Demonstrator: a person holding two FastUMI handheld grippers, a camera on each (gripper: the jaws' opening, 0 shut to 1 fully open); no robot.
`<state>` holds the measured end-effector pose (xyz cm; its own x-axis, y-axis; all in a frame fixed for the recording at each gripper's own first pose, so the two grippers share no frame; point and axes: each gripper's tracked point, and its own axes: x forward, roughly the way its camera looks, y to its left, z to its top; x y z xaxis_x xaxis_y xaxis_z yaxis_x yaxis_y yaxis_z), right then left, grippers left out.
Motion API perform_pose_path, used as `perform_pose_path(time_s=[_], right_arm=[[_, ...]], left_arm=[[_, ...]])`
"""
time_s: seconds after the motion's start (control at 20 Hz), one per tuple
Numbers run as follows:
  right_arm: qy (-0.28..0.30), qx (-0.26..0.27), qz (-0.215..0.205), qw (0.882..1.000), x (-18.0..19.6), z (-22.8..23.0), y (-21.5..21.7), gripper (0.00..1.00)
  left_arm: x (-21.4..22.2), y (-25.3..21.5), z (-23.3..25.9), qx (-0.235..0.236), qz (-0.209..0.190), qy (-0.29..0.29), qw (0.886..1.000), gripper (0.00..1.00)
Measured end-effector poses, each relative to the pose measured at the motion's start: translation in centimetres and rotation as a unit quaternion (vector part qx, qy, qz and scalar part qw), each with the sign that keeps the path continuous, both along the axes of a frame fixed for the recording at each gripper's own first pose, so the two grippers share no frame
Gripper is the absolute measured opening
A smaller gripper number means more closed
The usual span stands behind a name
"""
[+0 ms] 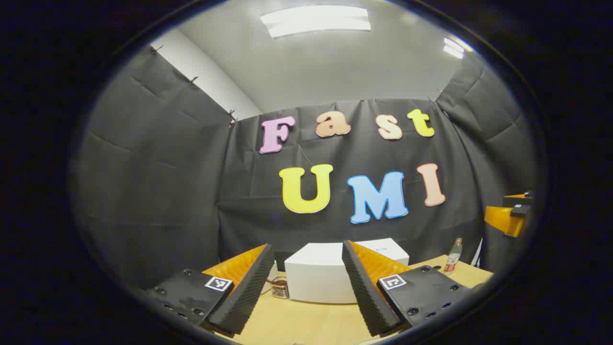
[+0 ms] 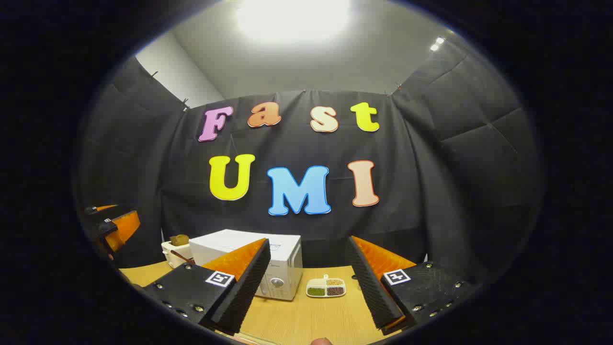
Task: Open the microwave oven with the left hand, put the food in, and close the microwave oven.
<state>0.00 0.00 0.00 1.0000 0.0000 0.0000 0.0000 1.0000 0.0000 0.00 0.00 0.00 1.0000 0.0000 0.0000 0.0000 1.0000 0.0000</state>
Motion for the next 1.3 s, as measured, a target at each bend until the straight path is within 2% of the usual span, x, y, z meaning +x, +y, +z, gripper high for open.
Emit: perform_pose_path(time_s=[0.25, 0.4, 0.85, 1.3], right_arm=[[-0.002, -0.022, 0.003, 1.0, 0.7, 0.3, -1.0, 0.97], [-0.001, -0.012, -0.009, 1.0, 0.9, 0.2, -1.6, 0.97], [0.005, -0.035, -0.03, 0.999, -1.2, -0.7, -2.9, 0.97], [0.013, -0.034, -0.084, 0.996, -4.4, -0.7, -5.2, 0.97]], left_arm=[[0.6, -1.0, 0.5, 0.008, 0.001, -0.002, 1.0, 0.95], [0.8, -1.3, 0.5, 0.001, 0.0, -0.003, 1.0, 0.96], [1.4, -1.6, -1.6, -0.021, -0.01, 0.003, 1.0, 0.96], [6.6, -6.8, -6.4, -0.039, -0.067, 0.034, 0.996, 0.96]])
